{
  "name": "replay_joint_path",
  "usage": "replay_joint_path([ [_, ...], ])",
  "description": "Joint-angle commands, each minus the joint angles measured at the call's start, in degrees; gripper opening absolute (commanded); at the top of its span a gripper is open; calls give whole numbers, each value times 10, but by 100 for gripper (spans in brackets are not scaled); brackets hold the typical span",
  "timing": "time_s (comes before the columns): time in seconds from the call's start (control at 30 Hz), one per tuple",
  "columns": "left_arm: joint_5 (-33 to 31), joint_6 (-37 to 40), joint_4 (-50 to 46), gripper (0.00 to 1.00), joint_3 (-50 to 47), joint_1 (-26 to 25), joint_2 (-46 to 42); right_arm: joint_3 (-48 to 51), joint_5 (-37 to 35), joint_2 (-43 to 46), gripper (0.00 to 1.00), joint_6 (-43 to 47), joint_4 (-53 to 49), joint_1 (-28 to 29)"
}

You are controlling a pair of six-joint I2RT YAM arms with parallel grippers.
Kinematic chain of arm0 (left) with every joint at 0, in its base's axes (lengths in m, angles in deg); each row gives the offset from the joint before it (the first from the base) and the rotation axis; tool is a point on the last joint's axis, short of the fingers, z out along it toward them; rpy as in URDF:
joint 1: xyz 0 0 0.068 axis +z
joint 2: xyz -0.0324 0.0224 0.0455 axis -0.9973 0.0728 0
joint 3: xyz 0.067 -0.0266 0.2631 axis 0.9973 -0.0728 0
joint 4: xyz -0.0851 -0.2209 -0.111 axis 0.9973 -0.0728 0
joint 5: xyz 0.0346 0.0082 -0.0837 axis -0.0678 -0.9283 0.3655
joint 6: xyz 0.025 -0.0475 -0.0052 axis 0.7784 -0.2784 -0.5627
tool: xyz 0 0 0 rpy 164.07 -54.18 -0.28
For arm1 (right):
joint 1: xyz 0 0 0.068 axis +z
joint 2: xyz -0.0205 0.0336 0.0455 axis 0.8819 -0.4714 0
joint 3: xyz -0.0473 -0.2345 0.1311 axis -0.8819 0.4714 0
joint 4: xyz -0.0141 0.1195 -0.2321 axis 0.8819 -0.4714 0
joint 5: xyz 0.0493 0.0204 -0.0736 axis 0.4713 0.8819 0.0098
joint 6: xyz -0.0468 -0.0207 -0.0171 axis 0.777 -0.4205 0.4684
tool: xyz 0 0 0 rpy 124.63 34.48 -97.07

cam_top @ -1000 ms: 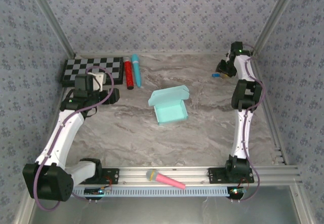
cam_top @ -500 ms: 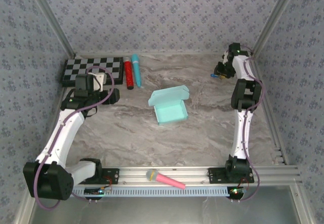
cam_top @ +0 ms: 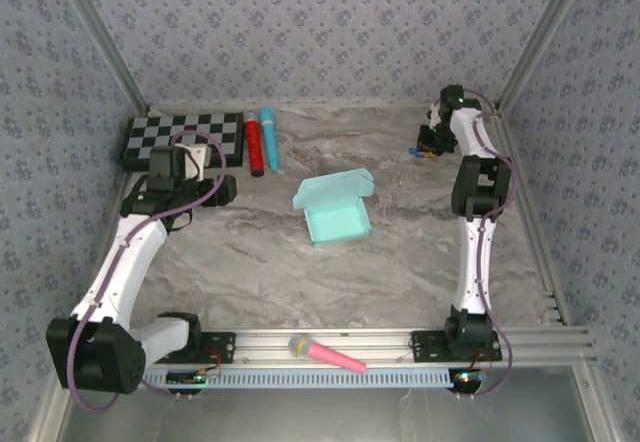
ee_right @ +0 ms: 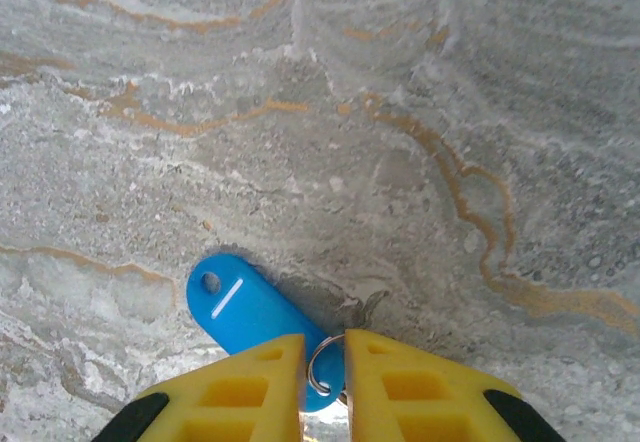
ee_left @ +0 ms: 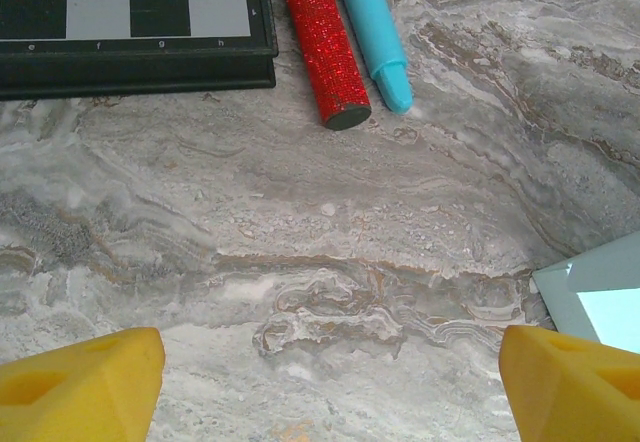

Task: Fold the paper box

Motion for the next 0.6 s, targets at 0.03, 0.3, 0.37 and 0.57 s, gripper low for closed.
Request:
replay_joint_path([
  [0.03, 5, -1, -13, 87, 5, 2, 1, 14, -13, 39, 17, 17, -22, 1],
  [0.3, 4, 4, -17, 87, 7, 2, 6, 34, -44, 51, 11, 23, -15, 11],
  [0.37, 4, 5, -19, 87, 8, 2, 6, 33, -48, 52, 13, 23, -14, 13],
  [0.57, 4, 4, -19, 87, 9, 2, 6, 31, -59, 55, 24, 22, -9, 23],
])
